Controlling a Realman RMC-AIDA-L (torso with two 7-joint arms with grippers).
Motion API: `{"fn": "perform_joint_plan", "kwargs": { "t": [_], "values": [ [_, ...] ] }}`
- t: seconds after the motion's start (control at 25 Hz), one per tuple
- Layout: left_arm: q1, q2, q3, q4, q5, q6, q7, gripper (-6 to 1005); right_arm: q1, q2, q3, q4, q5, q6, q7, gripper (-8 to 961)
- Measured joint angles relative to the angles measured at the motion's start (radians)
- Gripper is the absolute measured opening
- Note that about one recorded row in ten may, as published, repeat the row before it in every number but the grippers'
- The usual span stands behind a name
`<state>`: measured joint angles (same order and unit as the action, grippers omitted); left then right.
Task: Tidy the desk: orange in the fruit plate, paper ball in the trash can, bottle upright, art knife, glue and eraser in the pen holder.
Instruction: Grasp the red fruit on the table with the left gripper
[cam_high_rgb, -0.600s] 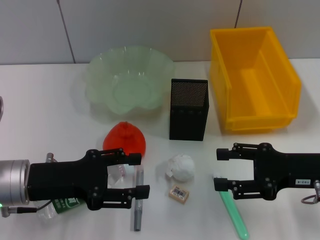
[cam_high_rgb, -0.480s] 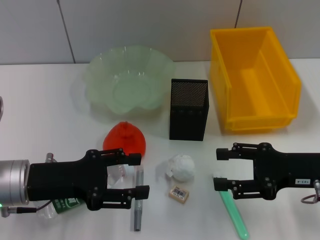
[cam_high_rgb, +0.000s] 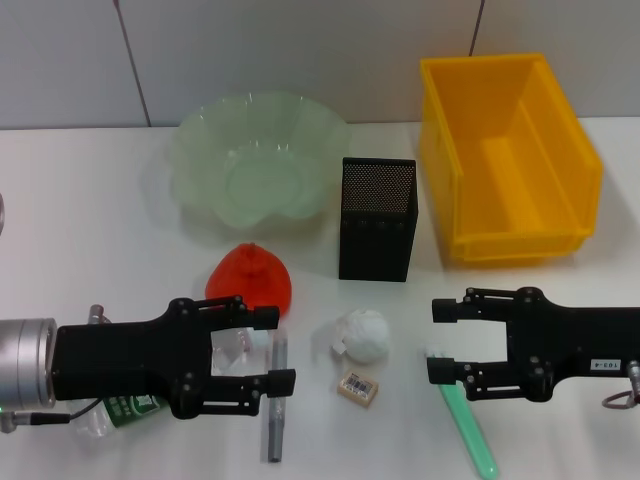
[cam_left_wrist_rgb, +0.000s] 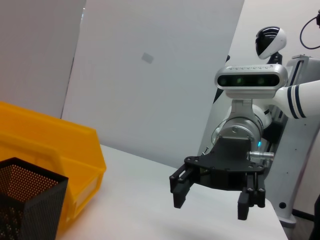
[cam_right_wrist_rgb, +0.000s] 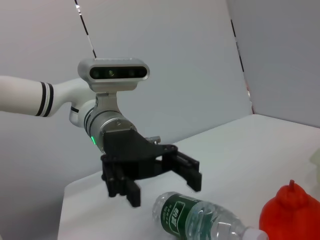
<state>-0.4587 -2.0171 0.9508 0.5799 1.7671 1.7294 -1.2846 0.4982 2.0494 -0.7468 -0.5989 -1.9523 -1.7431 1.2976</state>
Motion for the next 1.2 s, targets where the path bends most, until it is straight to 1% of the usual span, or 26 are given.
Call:
{"fn": "perform_joint_plan", "kwargs": {
  "t": [0.08, 0.12, 0.24, 0.28, 0.32, 0.36, 0.4, 0.48, 0.52, 0.6, 0.68, 0.72, 0.88, 0.92, 1.04, 1.2],
  "values": [
    [0.000, -0.005, -0.026, 0.000, -0.004, -0.013, 0.000, 757, -0.002, 0.001, 0.002, 0.001, -0.002, 0.002, 0.000, 767],
    [-0.003, -0.013, -0.065, 0.001, -0.006, -0.030, 0.007, 754, -0.004, 0.001, 0.006, 0.002, -0.002, 0.003, -0.001, 767],
    [-0.014, -0.026, -0.118, 0.002, -0.007, -0.071, 0.027, 745, -0.006, 0.001, 0.007, 0.002, -0.002, 0.005, -0.002, 767],
    [-0.021, -0.031, -0.136, 0.002, -0.007, -0.108, 0.037, 742, -0.006, 0.001, 0.006, 0.002, -0.002, 0.007, -0.001, 767],
    [-0.032, -0.038, -0.150, 0.002, -0.007, -0.173, 0.049, 739, -0.007, 0.001, 0.002, 0.002, -0.003, 0.011, -0.001, 767],
    [-0.032, -0.038, -0.150, 0.002, -0.007, -0.173, 0.049, 736, -0.007, 0.001, 0.002, 0.002, -0.003, 0.011, -0.001, 767],
    [-0.041, -0.043, -0.150, 0.001, -0.006, -0.232, 0.055, 732, -0.007, 0.001, 0.001, 0.002, -0.003, 0.012, 0.000, 767],
    [-0.054, -0.047, -0.141, -0.004, -0.003, -0.311, 0.068, 726, -0.007, 0.002, 0.000, 0.003, -0.004, 0.013, 0.001, 767],
    [-0.069, -0.049, -0.115, -0.015, -0.001, -0.388, 0.097, 723, -0.008, 0.003, 0.000, 0.004, -0.004, 0.013, 0.003, 767],
    [-0.073, -0.049, -0.100, -0.018, 0.000, -0.410, 0.107, 717, -0.008, 0.003, 0.000, 0.004, -0.005, 0.013, 0.003, 767],
    [-0.078, -0.049, -0.058, -0.019, 0.000, -0.450, 0.116, 711, -0.009, 0.003, 0.002, 0.004, -0.005, 0.013, 0.004, 766],
    [-0.079, -0.049, -0.022, -0.020, 0.000, -0.488, 0.117, 708, -0.009, 0.003, 0.003, 0.004, -0.005, 0.013, 0.004, 766],
    [-0.079, -0.049, -0.006, -0.020, 0.000, -0.508, 0.117, 696, -0.009, 0.003, 0.006, 0.004, -0.005, 0.013, 0.005, 766],
    [-0.079, -0.049, 0.013, -0.021, 0.007, -0.563, 0.112, 693, -0.009, 0.003, 0.006, 0.004, -0.005, 0.013, 0.005, 766],
    [-0.079, -0.052, 0.020, -0.025, 0.016, -0.608, 0.105, 683, -0.009, 0.003, 0.008, 0.004, -0.005, 0.013, 0.005, 766],
    [-0.087, -0.053, 0.022, -0.044, 0.016, -0.634, 0.105, 671, -0.009, 0.003, 0.009, 0.004, -0.005, 0.013, 0.005, 766]
  ]
}}
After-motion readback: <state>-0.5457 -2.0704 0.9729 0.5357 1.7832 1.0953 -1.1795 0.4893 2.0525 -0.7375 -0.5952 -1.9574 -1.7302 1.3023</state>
